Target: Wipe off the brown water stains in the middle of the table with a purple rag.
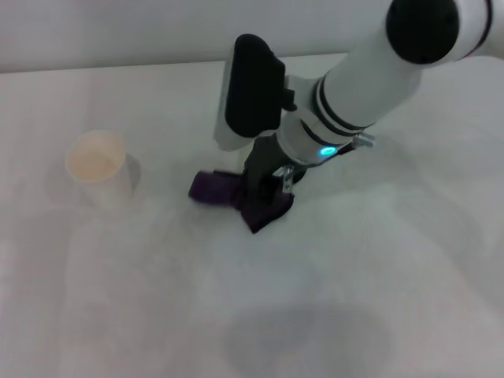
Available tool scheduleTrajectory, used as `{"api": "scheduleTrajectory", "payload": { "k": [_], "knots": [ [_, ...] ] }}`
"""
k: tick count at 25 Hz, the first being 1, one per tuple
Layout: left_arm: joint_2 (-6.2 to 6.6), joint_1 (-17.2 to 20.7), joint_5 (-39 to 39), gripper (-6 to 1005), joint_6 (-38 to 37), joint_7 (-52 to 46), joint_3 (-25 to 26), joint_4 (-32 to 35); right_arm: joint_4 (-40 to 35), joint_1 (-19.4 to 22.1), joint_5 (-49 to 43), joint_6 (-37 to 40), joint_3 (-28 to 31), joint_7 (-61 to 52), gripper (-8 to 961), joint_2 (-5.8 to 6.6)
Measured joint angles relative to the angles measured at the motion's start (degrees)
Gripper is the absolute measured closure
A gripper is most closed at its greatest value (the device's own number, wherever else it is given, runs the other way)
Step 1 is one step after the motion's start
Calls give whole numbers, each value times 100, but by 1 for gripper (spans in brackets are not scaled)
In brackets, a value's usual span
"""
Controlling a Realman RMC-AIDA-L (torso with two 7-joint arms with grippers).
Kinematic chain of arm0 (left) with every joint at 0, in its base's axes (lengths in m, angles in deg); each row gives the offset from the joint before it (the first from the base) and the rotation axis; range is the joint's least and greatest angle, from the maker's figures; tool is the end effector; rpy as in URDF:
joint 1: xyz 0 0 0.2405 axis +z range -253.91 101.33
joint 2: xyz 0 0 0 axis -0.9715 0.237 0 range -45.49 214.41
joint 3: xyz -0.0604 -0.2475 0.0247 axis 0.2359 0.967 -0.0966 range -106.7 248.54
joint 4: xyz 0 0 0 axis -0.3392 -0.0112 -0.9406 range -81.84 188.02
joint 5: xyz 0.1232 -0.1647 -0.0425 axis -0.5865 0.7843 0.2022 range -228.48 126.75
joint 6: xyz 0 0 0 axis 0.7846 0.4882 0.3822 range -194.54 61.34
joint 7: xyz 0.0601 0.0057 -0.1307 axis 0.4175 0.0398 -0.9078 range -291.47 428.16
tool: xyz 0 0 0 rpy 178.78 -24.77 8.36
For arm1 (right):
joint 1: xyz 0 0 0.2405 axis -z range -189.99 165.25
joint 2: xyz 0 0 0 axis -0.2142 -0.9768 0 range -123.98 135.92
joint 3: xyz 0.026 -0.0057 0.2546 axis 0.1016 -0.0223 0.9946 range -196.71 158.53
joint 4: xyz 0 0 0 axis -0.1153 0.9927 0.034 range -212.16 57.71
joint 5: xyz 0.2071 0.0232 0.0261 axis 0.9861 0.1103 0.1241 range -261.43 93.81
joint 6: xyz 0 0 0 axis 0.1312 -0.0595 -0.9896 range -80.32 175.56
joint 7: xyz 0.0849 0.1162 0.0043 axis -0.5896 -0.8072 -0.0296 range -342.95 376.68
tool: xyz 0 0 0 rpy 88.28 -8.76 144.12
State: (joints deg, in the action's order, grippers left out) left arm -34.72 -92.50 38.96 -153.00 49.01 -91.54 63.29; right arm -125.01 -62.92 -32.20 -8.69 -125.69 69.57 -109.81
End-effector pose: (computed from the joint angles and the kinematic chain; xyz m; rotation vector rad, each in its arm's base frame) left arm -0.3565 0.2586 0.0158 -1.2492 -0.6610 -0.9545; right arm 0.1503 0.3890 -0.1030 -2.8330 0.1864 -0.4992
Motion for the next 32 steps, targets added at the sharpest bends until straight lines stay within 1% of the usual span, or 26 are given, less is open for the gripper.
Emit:
{"api": "scheduleTrajectory", "payload": {
  "k": [2,8,11,13,16,18,24,28,31,32],
  "knots": [
    [0,22,-2,108,-1,0,-1,0,-84,160,100,-175,330,172,849,12],
    [0,27,-11,108,-3,0,-14,0,-297,860,-91,-516,1999,305,848,90],
    [0,4,-14,108,-24,0,-14,0,-762,1370,-508,-640,2631,303,848,78],
    [0,-7,-20,108,-27,0,-13,0,-1164,1745,-668,-664,2851,298,848,70],
    [0,-13,-21,108,-30,0,12,0,-1615,2138,-704,-719,2960,287,848,75],
    [0,-17,-22,108,-32,0,18,0,-1736,2246,-691,-747,2969,299,847,60],
    [0,-93,-20,108,-42,0,9,42,-1491,2248,-670,-549,2755,323,847,20],
    [-6,-73,-11,108,-67,0,18,53,-1406,2280,-452,-30,2324,422,846,14],
    [-9,-55,-9,108,-71,0,19,53,-1534,2385,-183,199,2199,473,846,13],
    [-9,-52,-8,108,-73,0,21,53,-1601,2422,-117,236,2201,473,809,16]
  ]
}}
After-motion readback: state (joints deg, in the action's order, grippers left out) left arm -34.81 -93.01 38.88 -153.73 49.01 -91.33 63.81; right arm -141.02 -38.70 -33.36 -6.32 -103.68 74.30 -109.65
